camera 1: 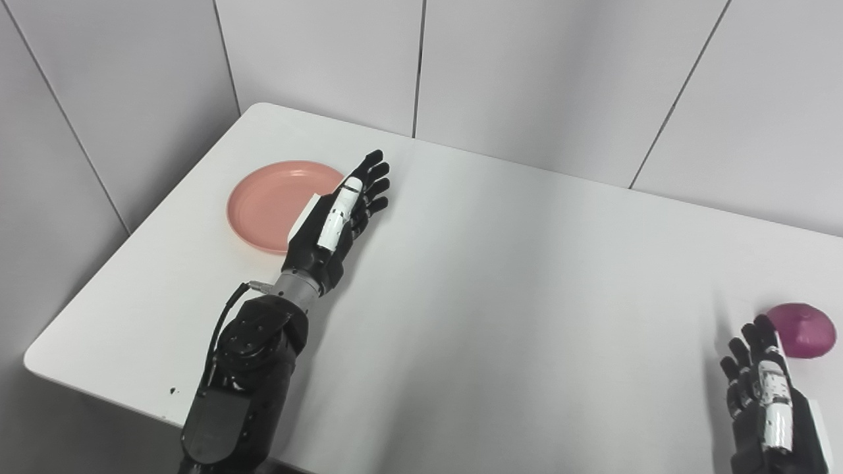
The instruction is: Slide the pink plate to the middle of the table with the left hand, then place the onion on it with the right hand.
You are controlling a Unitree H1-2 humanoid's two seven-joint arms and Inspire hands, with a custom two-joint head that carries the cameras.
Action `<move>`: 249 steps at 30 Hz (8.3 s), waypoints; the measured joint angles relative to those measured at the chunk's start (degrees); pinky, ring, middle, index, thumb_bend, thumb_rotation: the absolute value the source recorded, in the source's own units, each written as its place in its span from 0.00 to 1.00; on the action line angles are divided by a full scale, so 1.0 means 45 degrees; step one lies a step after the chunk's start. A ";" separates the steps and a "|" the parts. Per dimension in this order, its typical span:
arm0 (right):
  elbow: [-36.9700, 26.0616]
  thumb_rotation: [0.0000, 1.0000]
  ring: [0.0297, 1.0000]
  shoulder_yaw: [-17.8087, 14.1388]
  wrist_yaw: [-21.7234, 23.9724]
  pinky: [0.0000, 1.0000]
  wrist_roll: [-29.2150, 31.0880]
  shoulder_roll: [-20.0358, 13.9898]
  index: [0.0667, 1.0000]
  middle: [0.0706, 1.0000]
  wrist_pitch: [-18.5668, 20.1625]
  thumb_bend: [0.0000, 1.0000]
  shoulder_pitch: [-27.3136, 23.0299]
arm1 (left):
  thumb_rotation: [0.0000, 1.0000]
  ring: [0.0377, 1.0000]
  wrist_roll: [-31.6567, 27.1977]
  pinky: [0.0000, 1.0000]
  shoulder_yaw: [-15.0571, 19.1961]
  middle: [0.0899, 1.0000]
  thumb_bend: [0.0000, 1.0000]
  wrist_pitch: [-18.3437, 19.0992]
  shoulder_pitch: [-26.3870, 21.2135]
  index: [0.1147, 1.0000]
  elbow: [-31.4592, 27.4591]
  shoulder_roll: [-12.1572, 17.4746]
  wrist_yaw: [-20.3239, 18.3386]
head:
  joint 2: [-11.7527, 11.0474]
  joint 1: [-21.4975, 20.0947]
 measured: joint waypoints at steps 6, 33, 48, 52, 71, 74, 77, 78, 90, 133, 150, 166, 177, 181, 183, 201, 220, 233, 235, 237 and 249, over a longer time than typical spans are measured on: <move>-0.0001 1.00 1.00 0.0004 0.0010 1.00 -0.0033 -0.0012 1.00 1.00 0.0000 0.00 0.0001 | 1.00 0.94 -0.0133 0.94 0.0346 0.93 0.45 -0.0256 -0.0275 0.89 0.0294 0.0405 -0.0083 | 0.0000 0.0020; -0.0255 1.00 1.00 0.0001 0.0026 1.00 -0.0036 -0.0054 1.00 1.00 0.0218 0.00 -0.0010 | 1.00 0.92 -0.0491 0.91 0.1446 0.92 0.40 -0.0297 -0.1877 0.89 0.1340 0.1644 0.0144 | -0.0137 0.0215; -0.0257 1.00 1.00 -0.0038 0.0055 1.00 0.0075 -0.0126 1.00 1.00 0.0424 0.00 -0.0018 | 1.00 0.90 -0.0438 0.89 0.2145 0.89 0.37 -0.0395 -0.2493 0.85 0.2510 0.1945 0.0464 | -0.0273 0.0527; -0.0256 1.00 1.00 -0.0039 0.0070 1.00 0.0074 -0.0155 1.00 1.00 0.0423 0.00 -0.0014 | 1.00 0.90 -0.0430 0.89 0.2240 0.89 0.37 -0.0562 -0.2492 0.85 0.2664 0.2151 0.0512 | -0.0293 0.0547; -0.0238 1.00 1.00 -0.0051 0.0260 1.00 0.0134 -0.0265 1.00 1.00 0.0429 0.00 -0.0007 | 1.00 0.87 -0.0331 0.87 0.2782 0.85 0.33 -0.0769 -0.2500 0.80 0.3061 0.2864 0.0791 | -0.0488 0.0684; -0.0220 1.00 1.00 -0.0045 0.0260 1.00 0.0059 -0.0266 1.00 1.00 0.0429 0.00 -0.0006 | 1.00 0.86 -0.0334 0.86 0.2886 0.85 0.32 -0.0769 -0.2505 0.80 0.3172 0.2984 0.0791 | -0.0566 0.0703; -0.0207 1.00 1.00 -0.0042 0.0241 1.00 -0.0072 -0.0250 1.00 1.00 0.0428 0.00 -0.0007 | 1.00 0.86 -0.0369 0.86 0.2962 0.85 0.32 -0.0769 -0.2529 0.80 0.3345 0.3034 0.0789 | -0.0624 0.0723; -0.0190 1.00 1.00 -0.0046 0.0240 1.00 -0.0081 -0.0242 1.00 1.00 0.0428 0.00 -0.0007 | 1.00 0.86 -0.0389 0.85 0.2982 0.85 0.32 -0.0769 -0.2529 0.80 0.3372 0.3034 0.0790 | -0.0625 0.0723; -0.0168 1.00 1.00 -0.0154 -0.0098 1.00 -0.0384 0.0002 1.00 1.00 0.0436 0.00 -0.0004 | 1.00 0.85 -0.0468 0.85 0.3271 0.83 0.32 -0.0824 -0.2700 0.78 0.3680 0.3322 0.0822 | -0.0684 0.0860; -0.0197 1.00 1.00 -0.0259 -0.0174 1.00 -0.0249 -0.0032 1.00 1.00 0.0686 0.00 0.0021 | 1.00 0.82 -0.1192 0.81 0.3653 0.80 0.28 -0.1944 -0.3094 0.76 0.7210 0.4010 0.0391 | -0.0605 0.0899; -0.0284 1.00 1.00 -0.0253 -0.0174 1.00 -0.0168 -0.0097 0.98 1.00 0.0685 0.00 0.0065 | 1.00 0.82 -0.1366 0.82 0.3577 0.80 0.31 -0.2758 -0.3563 0.76 0.9233 0.4082 0.0135 | -0.0430 0.0860; -0.0399 1.00 1.00 -0.0255 -0.0173 1.00 -0.0063 -0.0103 1.00 1.00 0.0696 0.00 0.0124 | 1.00 0.83 -0.1323 0.83 0.3341 0.80 0.29 -0.3710 -0.4383 0.76 1.1890 0.4402 -0.0282 | -0.0371 0.0840; -0.0398 1.00 1.00 -0.0244 -0.0172 1.00 -0.0114 -0.0181 1.00 1.00 0.0696 0.00 0.0140 | 1.00 0.78 -0.1353 0.79 0.3138 0.76 0.29 -0.4470 -0.4837 0.72 1.3133 0.4650 -0.0543 | -0.0352 0.0801; -0.0400 1.00 1.00 -0.0246 -0.0172 1.00 -0.0107 -0.0178 1.00 1.00 0.0696 0.00 0.0147 | 1.00 0.77 -0.1355 0.77 0.3019 0.74 0.29 -0.4744 -0.4985 0.69 1.3455 0.4656 -0.0557 | -0.0332 0.0801; -0.0420 1.00 1.00 -0.0247 -0.0172 1.00 -0.0097 -0.0178 1.00 1.00 0.0701 0.00 0.0148 | 1.00 0.76 -0.1355 0.76 0.2989 0.73 0.29 -0.4781 -0.5070 0.69 1.3578 0.4665 -0.0554 | -0.0351 0.0820; -0.0492 1.00 1.00 -0.0213 -0.0171 1.00 -0.0118 -0.0165 1.00 1.00 0.0717 0.00 0.0150 | 1.00 0.73 -0.1486 0.71 0.2875 0.71 0.26 -0.4839 -0.5136 0.68 1.3707 0.4630 -0.0998 | -0.0332 0.0762; -0.0491 1.00 1.00 -0.0191 -0.0175 1.00 -0.0136 -0.0112 1.00 1.00 0.0716 0.01 0.0188 | 1.00 0.73 -0.1505 0.72 0.2573 0.71 0.28 -0.4674 -0.5447 0.68 1.3666 0.4190 -0.1535 | -0.0293 0.0664; -0.0635 1.00 1.00 -0.0183 -0.0176 1.00 -0.0122 -0.0021 1.00 1.00 0.0795 0.00 0.0197 | 1.00 0.73 -0.1478 0.71 0.2180 0.71 0.28 -0.4272 -0.5448 0.68 1.3118 0.3767 -0.1763 | -0.0234 0.0508; -0.0635 1.00 1.00 -0.0179 -0.0176 1.00 -0.0121 -0.0020 1.00 1.00 0.0795 0.00 0.0201 | 1.00 0.72 -0.1478 0.70 0.2161 0.71 0.27 -0.4232 -0.5467 0.68 1.3112 0.3759 -0.1772 | -0.0215 0.0488; -0.0635 1.00 1.00 -0.0180 -0.0176 1.00 -0.0123 -0.0020 1.00 1.00 0.0795 0.00 0.0206 | 1.00 0.72 -0.1477 0.70 0.2123 0.71 0.27 -0.4234 -0.5485 0.68 1.3135 0.3759 -0.1855 | -0.0195 0.0449; -0.0692 1.00 1.00 -0.0089 0.0039 1.00 -0.0006 -0.0065 1.00 1.00 0.0790 0.00 0.0213 | 1.00 0.72 -0.1481 0.70 0.2014 0.70 0.30 -0.4173 -0.5620 0.68 1.3235 0.3667 -0.2111 | -0.0059 0.0156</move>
